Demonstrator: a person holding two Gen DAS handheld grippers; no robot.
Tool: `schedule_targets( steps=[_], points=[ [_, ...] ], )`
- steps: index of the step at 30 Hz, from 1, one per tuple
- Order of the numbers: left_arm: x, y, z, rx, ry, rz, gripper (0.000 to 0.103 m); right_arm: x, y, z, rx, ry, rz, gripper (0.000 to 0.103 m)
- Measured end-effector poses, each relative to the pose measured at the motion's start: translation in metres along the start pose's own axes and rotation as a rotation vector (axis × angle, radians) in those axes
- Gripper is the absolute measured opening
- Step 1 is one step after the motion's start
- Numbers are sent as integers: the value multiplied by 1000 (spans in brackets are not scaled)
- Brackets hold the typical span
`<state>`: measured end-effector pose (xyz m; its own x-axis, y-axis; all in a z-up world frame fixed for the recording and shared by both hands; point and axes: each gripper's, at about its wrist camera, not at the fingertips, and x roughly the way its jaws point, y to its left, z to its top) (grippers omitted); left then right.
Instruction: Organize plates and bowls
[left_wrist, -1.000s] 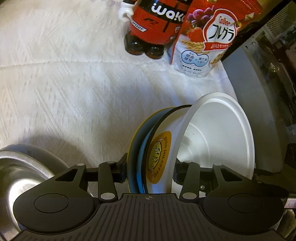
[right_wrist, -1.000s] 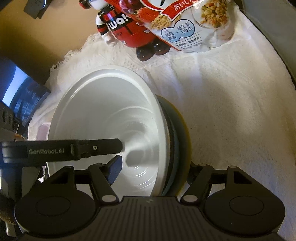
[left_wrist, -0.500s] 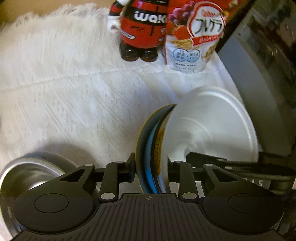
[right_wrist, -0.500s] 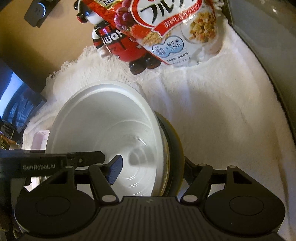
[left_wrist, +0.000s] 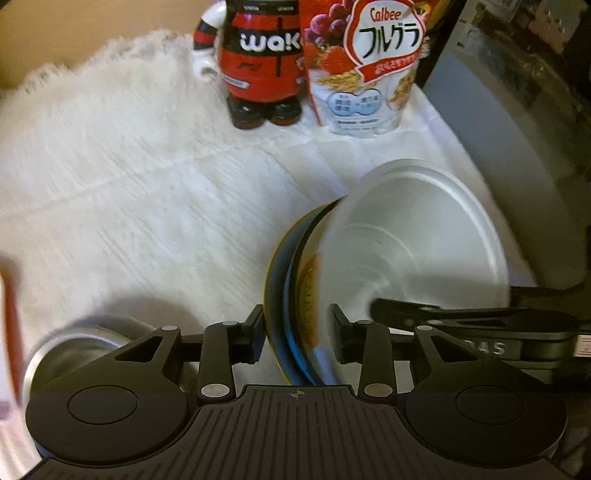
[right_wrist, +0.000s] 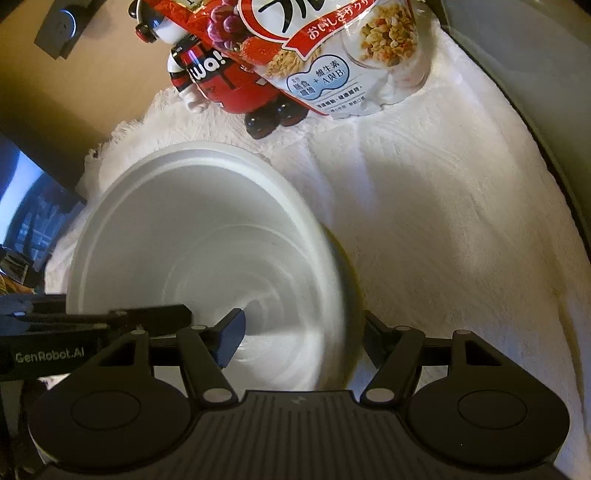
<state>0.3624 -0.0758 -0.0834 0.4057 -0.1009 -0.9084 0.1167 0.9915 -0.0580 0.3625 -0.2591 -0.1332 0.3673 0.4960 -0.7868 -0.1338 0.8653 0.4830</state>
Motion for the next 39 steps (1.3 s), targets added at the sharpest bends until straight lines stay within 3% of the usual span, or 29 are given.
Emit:
schedule_targets(
  steps=[2, 18, 24, 39],
  points=[
    [0, 2, 1, 10, -13, 37, 43, 0, -2, -1, 1, 2, -5, 68],
    [-5, 12, 3, -9, -14, 45, 43, 5, 2, 3, -22, 13, 2, 68],
    [-5, 19, 5, -63, 22, -50, 44, 7, 3, 3, -17, 15, 5, 68],
    [14, 42, 12, -141, 87, -122, 44, 0, 0, 5, -7, 11, -13, 68]
  ],
)
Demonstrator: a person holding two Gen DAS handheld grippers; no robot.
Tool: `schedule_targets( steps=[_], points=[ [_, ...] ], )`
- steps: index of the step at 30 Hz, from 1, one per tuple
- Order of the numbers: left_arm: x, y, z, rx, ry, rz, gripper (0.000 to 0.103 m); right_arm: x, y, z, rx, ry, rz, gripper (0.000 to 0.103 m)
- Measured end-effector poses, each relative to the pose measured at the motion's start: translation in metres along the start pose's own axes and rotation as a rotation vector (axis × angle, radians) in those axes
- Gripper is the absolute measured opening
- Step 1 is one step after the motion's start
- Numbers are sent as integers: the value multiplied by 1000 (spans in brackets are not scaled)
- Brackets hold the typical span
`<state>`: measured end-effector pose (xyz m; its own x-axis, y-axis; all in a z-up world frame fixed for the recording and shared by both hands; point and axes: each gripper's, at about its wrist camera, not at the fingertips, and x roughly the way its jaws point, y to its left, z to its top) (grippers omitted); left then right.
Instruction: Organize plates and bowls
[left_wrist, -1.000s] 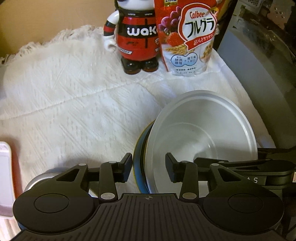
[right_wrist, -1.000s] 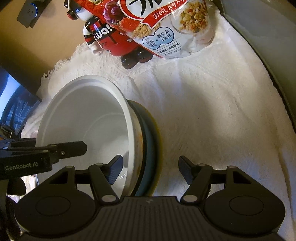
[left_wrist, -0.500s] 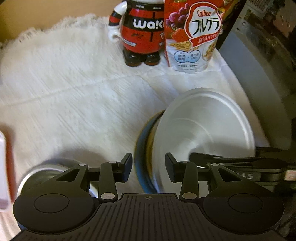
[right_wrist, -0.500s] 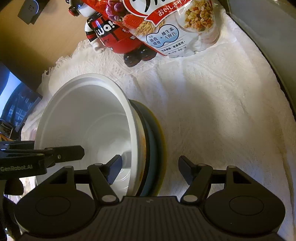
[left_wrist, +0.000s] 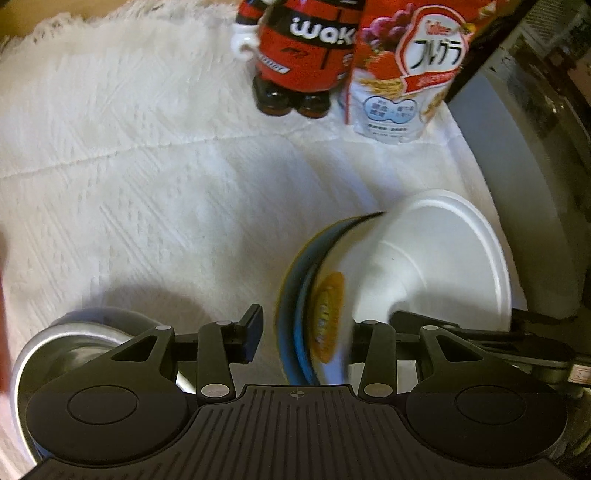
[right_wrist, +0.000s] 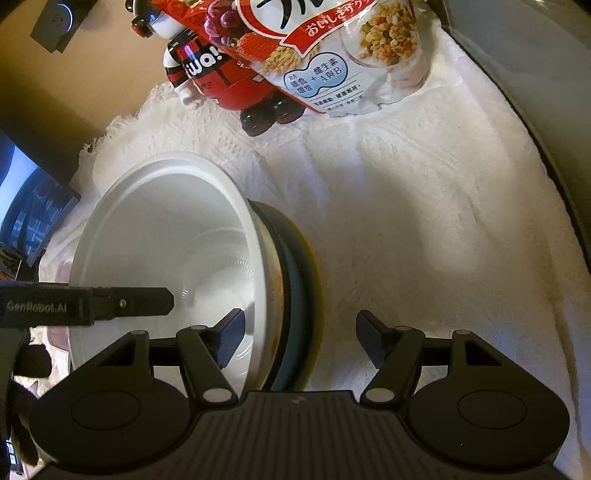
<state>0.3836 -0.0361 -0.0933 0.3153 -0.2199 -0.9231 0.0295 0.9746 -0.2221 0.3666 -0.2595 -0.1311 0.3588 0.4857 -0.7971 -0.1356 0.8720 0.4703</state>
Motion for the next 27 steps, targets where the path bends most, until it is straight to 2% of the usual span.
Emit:
schedule_targets(
  steps=[4, 6, 8, 12, 23, 27],
  points=[
    [9, 0, 0, 16, 42, -48, 44, -4, -3, -2, 22, -3, 14, 68],
    [12, -2, 0, 13, 51, -76, 51, -4, -3, -2, 31, 6, 41, 65],
    [15, -5, 0, 25, 51, -80, 55, -2, -2, -2, 39, 18, 60, 57],
    [20, -7, 1, 25, 60, -122, 71, 8, 4, 3, 31, 29, 55, 55],
    [25, -2, 2, 13, 84, -157, 71, 15, -2, 4, 80, 81, 126, 54],
    [26, -2, 2, 21, 84, -155, 70, 16, -1, 6, 76, 89, 126, 53]
  ],
)
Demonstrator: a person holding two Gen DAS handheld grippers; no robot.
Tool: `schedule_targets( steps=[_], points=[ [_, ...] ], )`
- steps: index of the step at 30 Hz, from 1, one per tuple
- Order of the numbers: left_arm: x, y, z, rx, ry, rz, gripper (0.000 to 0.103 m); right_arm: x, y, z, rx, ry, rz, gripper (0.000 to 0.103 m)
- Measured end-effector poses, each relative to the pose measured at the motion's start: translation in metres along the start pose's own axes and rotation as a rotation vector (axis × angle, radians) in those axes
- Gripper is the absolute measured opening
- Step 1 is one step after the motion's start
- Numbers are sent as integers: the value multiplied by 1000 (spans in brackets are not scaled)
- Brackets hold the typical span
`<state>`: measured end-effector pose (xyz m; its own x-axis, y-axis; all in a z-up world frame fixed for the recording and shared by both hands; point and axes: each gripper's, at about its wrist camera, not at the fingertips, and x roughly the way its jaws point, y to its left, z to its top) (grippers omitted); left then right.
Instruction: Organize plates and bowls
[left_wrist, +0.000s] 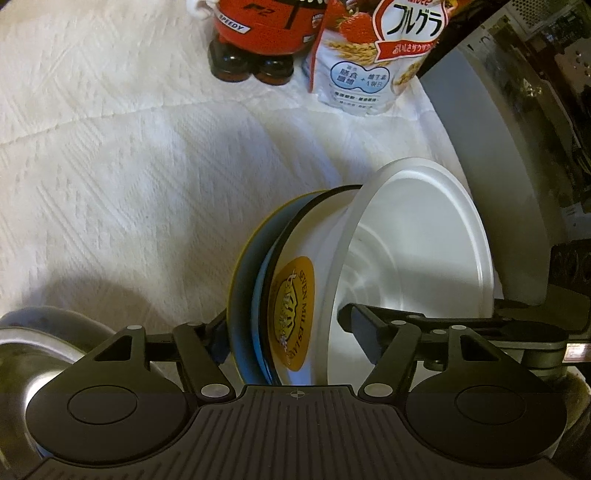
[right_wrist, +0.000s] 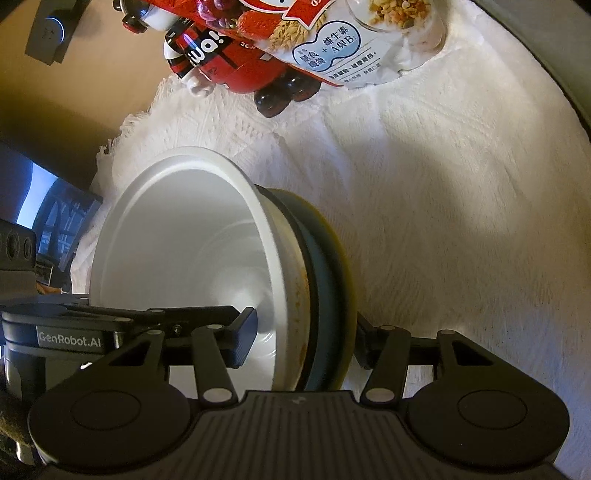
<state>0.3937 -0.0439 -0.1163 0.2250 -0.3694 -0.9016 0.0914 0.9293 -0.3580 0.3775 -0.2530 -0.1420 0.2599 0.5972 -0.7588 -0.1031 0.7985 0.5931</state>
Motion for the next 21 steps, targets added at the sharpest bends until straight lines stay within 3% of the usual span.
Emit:
schedule_targets(
  steps=[21],
  points=[
    [-3, -5, -1, -28, 31, 20, 69, -2, 0, -2, 107, 53, -19, 53]
  ],
)
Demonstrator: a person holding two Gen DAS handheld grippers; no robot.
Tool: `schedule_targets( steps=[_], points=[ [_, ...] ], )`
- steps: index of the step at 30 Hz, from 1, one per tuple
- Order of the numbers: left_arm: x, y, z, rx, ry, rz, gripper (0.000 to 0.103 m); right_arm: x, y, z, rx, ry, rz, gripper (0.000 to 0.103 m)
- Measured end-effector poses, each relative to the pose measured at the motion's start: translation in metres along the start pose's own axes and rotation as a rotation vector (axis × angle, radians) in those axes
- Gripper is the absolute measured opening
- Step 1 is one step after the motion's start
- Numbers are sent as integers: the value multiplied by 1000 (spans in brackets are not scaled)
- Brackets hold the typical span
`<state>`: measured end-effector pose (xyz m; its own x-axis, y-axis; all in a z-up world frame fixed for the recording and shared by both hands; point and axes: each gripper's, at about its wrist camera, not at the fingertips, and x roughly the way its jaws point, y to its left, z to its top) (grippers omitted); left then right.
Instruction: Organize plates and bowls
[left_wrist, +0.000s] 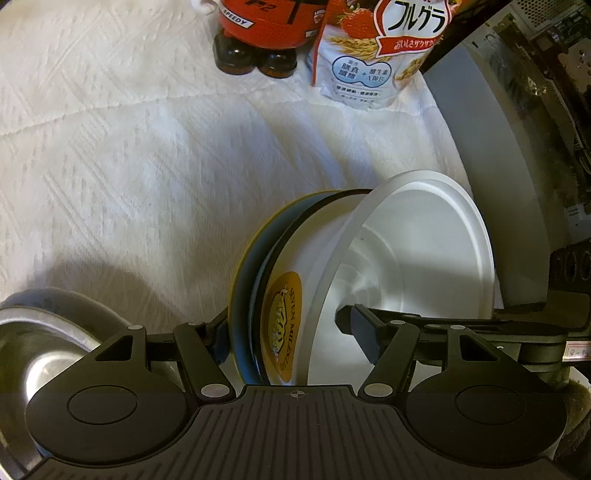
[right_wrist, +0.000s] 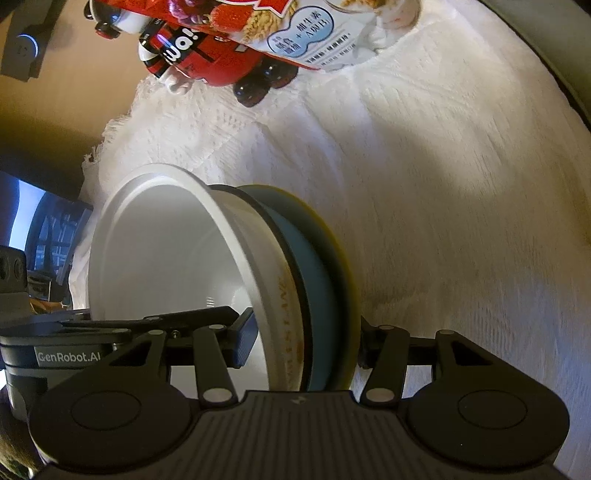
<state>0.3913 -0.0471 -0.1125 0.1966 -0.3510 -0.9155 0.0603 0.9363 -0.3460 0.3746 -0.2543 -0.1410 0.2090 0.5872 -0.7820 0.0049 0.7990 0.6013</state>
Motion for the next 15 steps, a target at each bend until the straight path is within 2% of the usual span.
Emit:
schedule_targets(
  steps=[6, 12, 15],
  points=[
    [0, 3, -1, -14, 10, -7, 69, 0, 2, 2, -1, 5, -4, 53],
    [-1, 6, -4, 2, 16, 3, 61, -2, 7, -1, -77, -11, -20, 55],
    [-2, 6, -5, 12, 22, 3, 60, -7, 6, -6, -47, -24, -21, 58]
  ],
)
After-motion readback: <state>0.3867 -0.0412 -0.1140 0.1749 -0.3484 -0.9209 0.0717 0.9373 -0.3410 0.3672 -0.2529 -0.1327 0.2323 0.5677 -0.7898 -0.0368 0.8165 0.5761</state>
